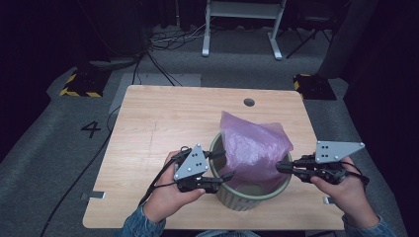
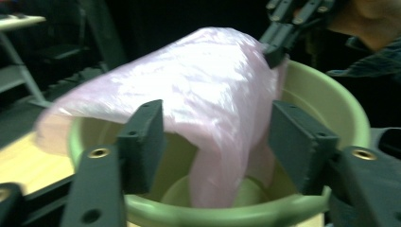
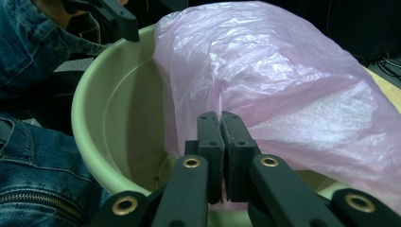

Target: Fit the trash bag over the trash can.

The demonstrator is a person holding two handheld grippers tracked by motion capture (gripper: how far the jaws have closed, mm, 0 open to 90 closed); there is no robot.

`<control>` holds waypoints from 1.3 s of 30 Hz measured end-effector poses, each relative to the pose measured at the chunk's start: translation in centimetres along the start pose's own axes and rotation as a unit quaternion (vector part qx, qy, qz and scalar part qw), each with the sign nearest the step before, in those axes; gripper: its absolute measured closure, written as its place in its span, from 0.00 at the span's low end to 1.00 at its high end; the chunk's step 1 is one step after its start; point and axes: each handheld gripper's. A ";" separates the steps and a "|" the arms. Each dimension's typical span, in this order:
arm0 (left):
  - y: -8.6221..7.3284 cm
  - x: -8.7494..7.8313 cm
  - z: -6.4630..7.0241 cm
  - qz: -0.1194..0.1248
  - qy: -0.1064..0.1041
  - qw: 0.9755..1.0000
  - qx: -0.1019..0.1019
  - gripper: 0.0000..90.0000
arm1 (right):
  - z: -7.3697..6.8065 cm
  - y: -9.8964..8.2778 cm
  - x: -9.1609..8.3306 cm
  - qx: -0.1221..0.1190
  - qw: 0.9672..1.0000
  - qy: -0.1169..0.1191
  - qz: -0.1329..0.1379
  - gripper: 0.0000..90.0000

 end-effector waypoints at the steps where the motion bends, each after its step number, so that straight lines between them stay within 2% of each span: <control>1: 0.2 0.0 0.0 0.002 0.004 1.000 0.002 0.39 | 0.0 -0.1 0.0 0.001 1.000 0.000 -0.001 0.97; 5: 0.8 0.2 -0.5 0.013 0.017 1.000 -0.004 0.36 | -0.2 -0.6 0.2 0.006 1.000 0.003 -0.008 0.97; 8: 1.1 0.7 -0.9 0.010 0.017 1.000 -0.020 0.37 | -0.5 -0.7 0.1 0.008 1.000 0.005 -0.009 0.95; 11: 0.7 1.3 -0.6 -0.014 -0.006 0.999 -0.029 0.59 | -0.7 -0.8 -0.1 0.010 1.000 0.005 -0.008 0.89; 12: 0.6 1.5 -0.6 -0.019 -0.012 0.999 -0.032 0.69 | -0.6 -0.7 -0.3 0.012 1.000 0.000 -0.005 0.80; 13: 0.5 1.6 -0.5 -0.026 -0.018 0.999 -0.036 0.74 | -0.6 -0.6 -0.4 0.013 1.000 -0.005 0.000 0.74; 16: 0.3 1.6 -0.5 -0.040 -0.028 0.998 -0.039 0.87 | -0.2 -0.1 -1.0 0.017 0.999 -0.046 0.016 0.52; 18: 0.3 1.6 -0.6 -0.047 -0.035 0.997 -0.044 0.91 | 0.2 0.6 -1.5 0.010 0.997 -0.073 0.022 0.45; 19: 0.2 1.6 -0.6 -0.052 -0.038 0.997 -0.047 0.92 | 0.5 0.9 -1.7 0.011 0.997 -0.077 0.029 0.44; 21: 0.1 1.8 -0.7 -0.059 -0.040 0.996 -0.049 0.92 | 1.4 1.6 -1.9 0.022 0.996 -0.079 0.045 0.41; 23: 0.0 1.9 -0.8 -0.061 -0.039 0.996 -0.052 0.92 | 2.5 2.1 -1.7 0.028 0.994 -0.092 0.046 0.37; 25: -0.2 2.0 -0.9 -0.060 -0.040 0.996 -0.054 0.91 | 3.4 2.5 -0.9 0.030 0.994 -0.099 0.038 0.33; 28: -0.2 1.8 -1.0 -0.049 -0.040 0.997 -0.054 0.87 | 4.7 2.9 0.7 0.035 0.994 -0.096 0.026 0.28; 30: -0.1 1.6 -1.2 -0.035 -0.031 0.998 -0.047 0.78 | 5.7 3.0 2.1 0.048 0.994 -0.096 0.018 0.25; 32: 0.1 1.3 -1.4 -0.012 -0.008 0.999 -0.031 0.64 | 6.6 2.9 3.0 0.060 0.994 -0.095 0.014 0.23; 34: 0.1 1.0 -1.7 -0.004 0.010 1.000 -0.024 0.53 | 7.2 2.7 3.9 0.070 0.993 -0.100 0.005 0.21; 37: 0.1 0.4 -2.4 -0.002 0.029 0.999 -0.028 0.47 | 7.8 2.3 4.9 0.081 0.992 -0.097 0.001 0.27; 39: 0.1 0.1 -2.7 -0.004 0.040 0.999 -0.023 0.45 | 8.0 2.0 5.4 0.086 0.993 -0.083 -0.007 0.44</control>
Point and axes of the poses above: each handheld gripper's, and its own axes: x roughly forward along the jaws, y roughly out of its top, z roughly to its right, and after that the axes turned 12 degrees about z, right-handed
